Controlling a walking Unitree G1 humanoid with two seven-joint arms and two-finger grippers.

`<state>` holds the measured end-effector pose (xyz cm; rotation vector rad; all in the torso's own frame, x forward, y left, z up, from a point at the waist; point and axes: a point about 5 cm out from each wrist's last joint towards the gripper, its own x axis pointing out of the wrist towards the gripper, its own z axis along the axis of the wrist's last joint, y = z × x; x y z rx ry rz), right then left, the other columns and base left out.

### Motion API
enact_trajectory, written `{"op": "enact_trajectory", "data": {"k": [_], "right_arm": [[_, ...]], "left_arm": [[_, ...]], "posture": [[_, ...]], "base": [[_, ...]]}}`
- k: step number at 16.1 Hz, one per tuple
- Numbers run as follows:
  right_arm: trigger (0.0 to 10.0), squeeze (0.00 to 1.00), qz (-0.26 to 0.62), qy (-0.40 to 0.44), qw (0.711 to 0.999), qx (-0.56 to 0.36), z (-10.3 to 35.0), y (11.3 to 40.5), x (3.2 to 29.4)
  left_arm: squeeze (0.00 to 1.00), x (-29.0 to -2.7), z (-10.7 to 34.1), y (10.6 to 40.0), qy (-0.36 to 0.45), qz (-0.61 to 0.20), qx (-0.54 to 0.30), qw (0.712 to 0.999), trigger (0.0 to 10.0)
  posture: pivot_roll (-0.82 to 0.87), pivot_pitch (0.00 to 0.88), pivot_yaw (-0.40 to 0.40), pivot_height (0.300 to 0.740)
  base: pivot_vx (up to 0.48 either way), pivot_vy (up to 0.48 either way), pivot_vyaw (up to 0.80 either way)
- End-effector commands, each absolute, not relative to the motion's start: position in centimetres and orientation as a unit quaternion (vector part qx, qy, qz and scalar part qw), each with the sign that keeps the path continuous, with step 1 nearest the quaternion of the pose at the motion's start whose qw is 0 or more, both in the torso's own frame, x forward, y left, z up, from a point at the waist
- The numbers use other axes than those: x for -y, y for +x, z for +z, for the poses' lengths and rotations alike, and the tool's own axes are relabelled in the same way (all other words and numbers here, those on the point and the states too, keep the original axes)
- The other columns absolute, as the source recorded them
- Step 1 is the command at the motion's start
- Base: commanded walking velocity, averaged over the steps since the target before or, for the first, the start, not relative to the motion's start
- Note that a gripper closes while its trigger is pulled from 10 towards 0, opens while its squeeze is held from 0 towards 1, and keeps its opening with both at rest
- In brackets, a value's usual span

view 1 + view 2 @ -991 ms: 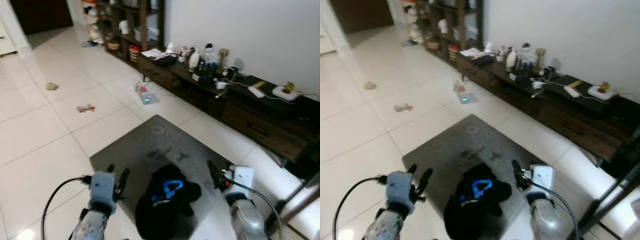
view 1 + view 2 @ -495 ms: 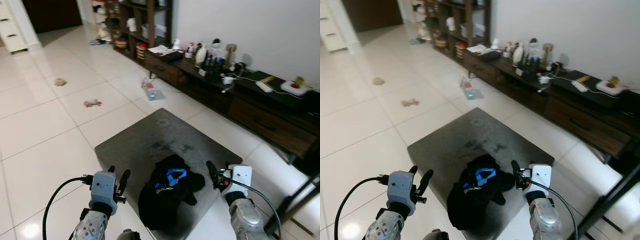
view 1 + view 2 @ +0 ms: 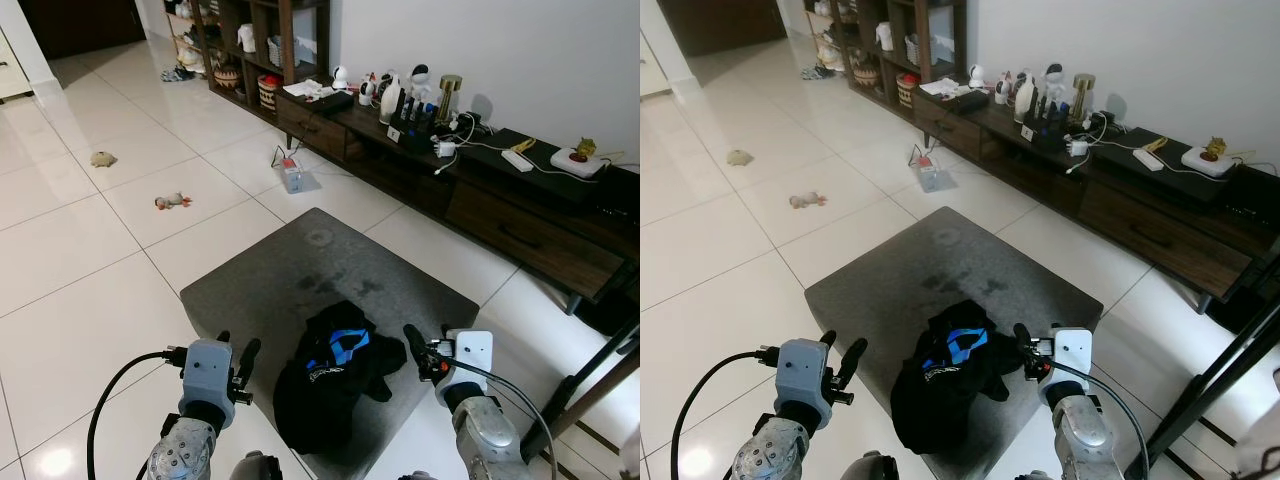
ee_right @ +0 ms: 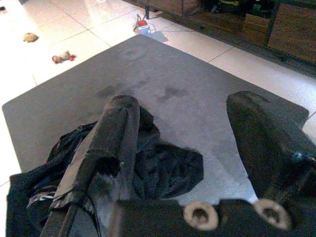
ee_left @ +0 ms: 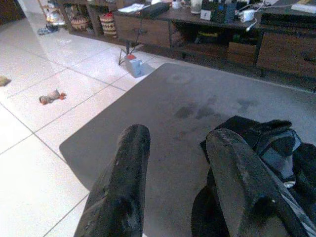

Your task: Hang hanger

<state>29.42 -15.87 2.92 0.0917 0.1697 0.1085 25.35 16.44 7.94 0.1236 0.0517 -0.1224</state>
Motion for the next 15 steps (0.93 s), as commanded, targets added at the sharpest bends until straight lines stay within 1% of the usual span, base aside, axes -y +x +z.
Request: {"op": "enact_trajectory", "data": {"k": [1,4,7,14,15], "right_arm": [[10.0,0.0,0.058,0.044,0.994,-0.085,2.96,29.42,15.8],[10.0,0.0,0.063,0.037,0.993,-0.096,2.73,29.4,15.66],[10.0,0.0,0.062,0.034,0.992,-0.102,2.63,29.47,15.62],[10.0,0.0,0.065,0.036,0.992,-0.102,2.53,29.39,15.34],[10.0,0.0,0.069,0.035,0.991,-0.107,2.39,29.36,15.22]], "left_arm": [[0.0,-16.77,7.82,25.3,0.057,-0.055,-0.034,0.996,10.0],[0.0,-16.75,7.82,25.31,0.055,-0.056,-0.035,0.996,10.0],[0.0,-16.75,7.82,25.3,0.054,-0.056,-0.037,0.996,10.0],[0.0,-16.71,7.8,25.32,0.055,-0.059,-0.042,0.996,10.0],[0.0,-16.59,7.71,25.35,0.052,-0.064,-0.047,0.995,10.0]], "posture": [[0.01,0.106,0.003,0.622],[0.02,0.11,0.004,0.622],[0.02,0.112,0.004,0.597],[0.02,0.121,0.006,0.597],[0.02,0.125,0.007,0.597]], "base": [[0.247,0.0,0.0],[0.28,0.0,0.0],[0.299,0.0,0.0],[0.317,0.0,0.0],[0.0,0.0,0.0]]}}
